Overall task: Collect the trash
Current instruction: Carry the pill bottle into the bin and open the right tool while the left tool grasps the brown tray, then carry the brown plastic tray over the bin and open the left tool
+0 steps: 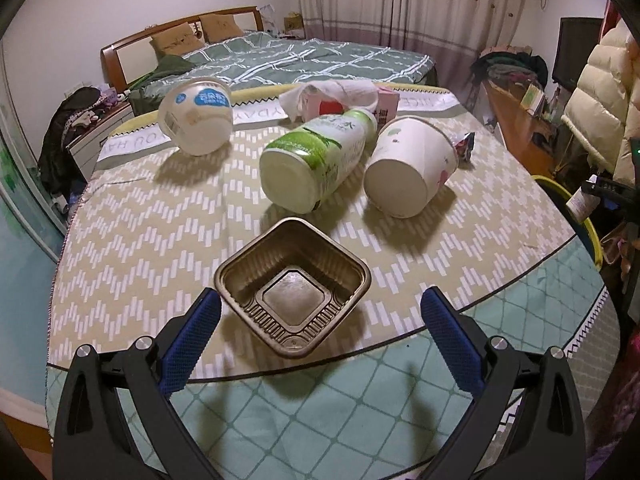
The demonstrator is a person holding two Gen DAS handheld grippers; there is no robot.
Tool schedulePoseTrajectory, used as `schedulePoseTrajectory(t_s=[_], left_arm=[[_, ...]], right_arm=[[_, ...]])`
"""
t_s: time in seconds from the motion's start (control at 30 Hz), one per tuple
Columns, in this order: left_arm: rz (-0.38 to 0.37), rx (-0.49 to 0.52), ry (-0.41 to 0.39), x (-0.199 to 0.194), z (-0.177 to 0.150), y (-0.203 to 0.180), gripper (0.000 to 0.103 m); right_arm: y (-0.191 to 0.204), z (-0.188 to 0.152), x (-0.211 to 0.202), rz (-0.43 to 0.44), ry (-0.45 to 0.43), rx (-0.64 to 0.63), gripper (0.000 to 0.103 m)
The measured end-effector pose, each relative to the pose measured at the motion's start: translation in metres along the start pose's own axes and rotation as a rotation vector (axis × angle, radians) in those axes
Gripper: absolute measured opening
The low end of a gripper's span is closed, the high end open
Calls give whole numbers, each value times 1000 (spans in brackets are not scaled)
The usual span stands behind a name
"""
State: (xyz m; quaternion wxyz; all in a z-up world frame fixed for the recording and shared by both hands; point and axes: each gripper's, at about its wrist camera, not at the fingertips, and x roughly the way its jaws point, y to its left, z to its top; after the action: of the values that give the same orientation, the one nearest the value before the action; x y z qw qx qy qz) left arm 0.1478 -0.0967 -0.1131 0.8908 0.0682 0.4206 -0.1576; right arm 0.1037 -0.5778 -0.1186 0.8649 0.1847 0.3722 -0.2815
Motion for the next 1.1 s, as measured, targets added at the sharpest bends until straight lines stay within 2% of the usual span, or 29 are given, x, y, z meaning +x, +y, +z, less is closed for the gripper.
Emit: schedulePoseTrajectory(t_s=[0.07,0.27,0.73,0.87,1.1], left_arm=[[4,4,6,2,0,0,98],[-1,-10,33,13,3,6,98],[-7,-12,77,40,16,11,98],[-12,-20,74,42,17,14,80],[-47,-15,61,28,19,8,80]], right_arm=[[0,-1,1,-4,-2,5,56],[11,-4,-8,31,-22,-18,60],[27,-4,-19,82,-32,-40,61],[27,-4,-23,93,-40,-41,61],[23,-9,-40,109,-62,-52,61]])
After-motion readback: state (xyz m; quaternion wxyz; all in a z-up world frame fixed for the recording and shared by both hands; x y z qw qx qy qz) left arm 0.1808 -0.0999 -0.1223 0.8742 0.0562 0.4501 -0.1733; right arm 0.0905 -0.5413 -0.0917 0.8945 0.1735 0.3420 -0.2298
